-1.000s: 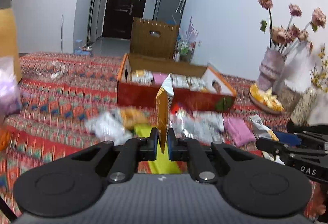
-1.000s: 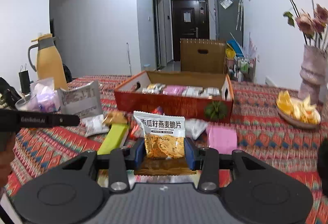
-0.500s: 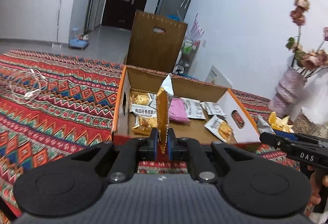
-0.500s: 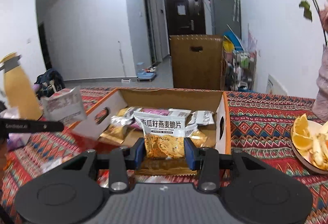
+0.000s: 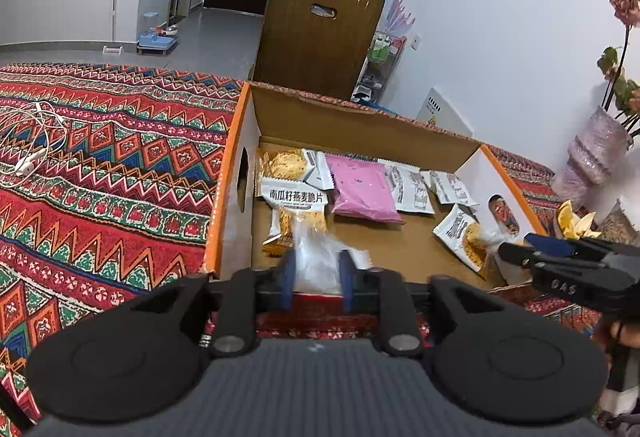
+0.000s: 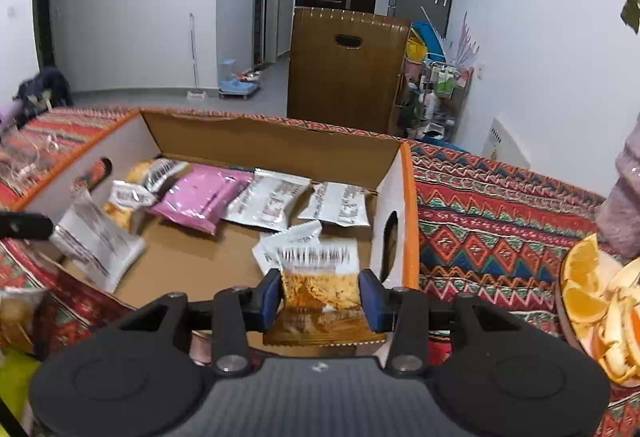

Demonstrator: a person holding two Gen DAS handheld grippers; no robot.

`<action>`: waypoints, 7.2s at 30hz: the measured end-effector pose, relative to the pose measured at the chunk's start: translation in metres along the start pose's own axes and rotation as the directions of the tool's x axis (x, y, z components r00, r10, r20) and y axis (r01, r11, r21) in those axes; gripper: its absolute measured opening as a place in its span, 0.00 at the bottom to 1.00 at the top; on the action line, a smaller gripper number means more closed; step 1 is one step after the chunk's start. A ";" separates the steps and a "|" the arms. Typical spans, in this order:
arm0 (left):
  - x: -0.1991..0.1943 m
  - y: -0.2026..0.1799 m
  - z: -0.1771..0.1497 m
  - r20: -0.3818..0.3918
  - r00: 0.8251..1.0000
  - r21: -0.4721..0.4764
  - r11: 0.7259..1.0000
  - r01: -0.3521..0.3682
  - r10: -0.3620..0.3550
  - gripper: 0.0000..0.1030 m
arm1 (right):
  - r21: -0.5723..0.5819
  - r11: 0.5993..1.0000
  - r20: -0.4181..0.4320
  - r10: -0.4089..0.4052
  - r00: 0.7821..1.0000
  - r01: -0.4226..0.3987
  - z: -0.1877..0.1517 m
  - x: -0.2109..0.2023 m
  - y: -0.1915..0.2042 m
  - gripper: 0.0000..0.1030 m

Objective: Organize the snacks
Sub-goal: 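Carry both held packets into the cardboard box and open both tools, then withdraw both open tools from the box back toward the snack pile, then grasp a green bar with the left tool while the right tool grasps a white-and-green bar, then carry both bars into the cardboard box and open both tools, then withdraw both open tools from the box back toward the snack pile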

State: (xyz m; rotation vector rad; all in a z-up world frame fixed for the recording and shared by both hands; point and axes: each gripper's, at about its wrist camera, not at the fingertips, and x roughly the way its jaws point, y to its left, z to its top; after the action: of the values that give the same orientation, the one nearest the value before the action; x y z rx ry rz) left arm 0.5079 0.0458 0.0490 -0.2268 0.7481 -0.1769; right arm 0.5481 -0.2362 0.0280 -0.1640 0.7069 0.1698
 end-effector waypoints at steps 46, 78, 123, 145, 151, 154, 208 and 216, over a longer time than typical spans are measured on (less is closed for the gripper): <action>-0.214 -0.069 -0.232 0.084 0.987 0.085 0.986 -0.144 0.137 1.00 | 0.040 0.995 0.184 0.081 0.980 -0.090 -0.243 -0.274 0.061 0.89; -0.103 -0.062 -0.172 0.025 0.991 0.090 0.987 -0.136 0.135 0.74 | 0.186 0.982 0.098 -0.064 0.993 0.045 -0.227 -0.204 -0.003 0.70; -0.193 -0.055 -0.164 0.179 0.983 0.057 0.997 -0.059 0.048 0.34 | 0.098 0.994 0.226 0.021 0.974 -0.044 -0.197 -0.247 0.030 0.36; -0.025 -0.030 0.028 0.171 0.983 0.058 0.995 -0.080 0.069 0.34 | 0.078 0.986 0.249 0.124 0.960 -0.148 0.004 -0.077 -0.022 0.36; 0.039 -0.020 0.042 0.118 0.983 0.077 0.986 -0.150 0.141 0.34 | 0.102 0.991 0.131 0.074 0.989 -0.087 0.034 0.005 -0.029 0.36; 0.059 -0.017 0.041 0.087 0.984 0.100 0.981 -0.167 0.159 0.34 | 0.084 0.995 0.081 0.041 0.996 -0.048 0.038 0.034 -0.030 0.37; -0.229 -0.025 -0.199 0.155 0.985 0.061 0.994 -0.086 0.076 1.00 | 0.027 0.991 0.227 0.125 0.966 -0.135 -0.190 -0.268 0.044 0.87; -0.237 -0.006 -0.243 0.084 0.986 0.008 0.990 -0.142 0.141 1.00 | 0.091 0.983 0.137 0.148 0.979 -0.162 -0.259 -0.272 0.056 0.87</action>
State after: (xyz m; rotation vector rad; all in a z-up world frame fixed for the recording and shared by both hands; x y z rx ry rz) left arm 0.1690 0.0623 0.0329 -0.1661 0.6769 -0.0371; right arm 0.1699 -0.2623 0.0081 0.0004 0.5975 0.2907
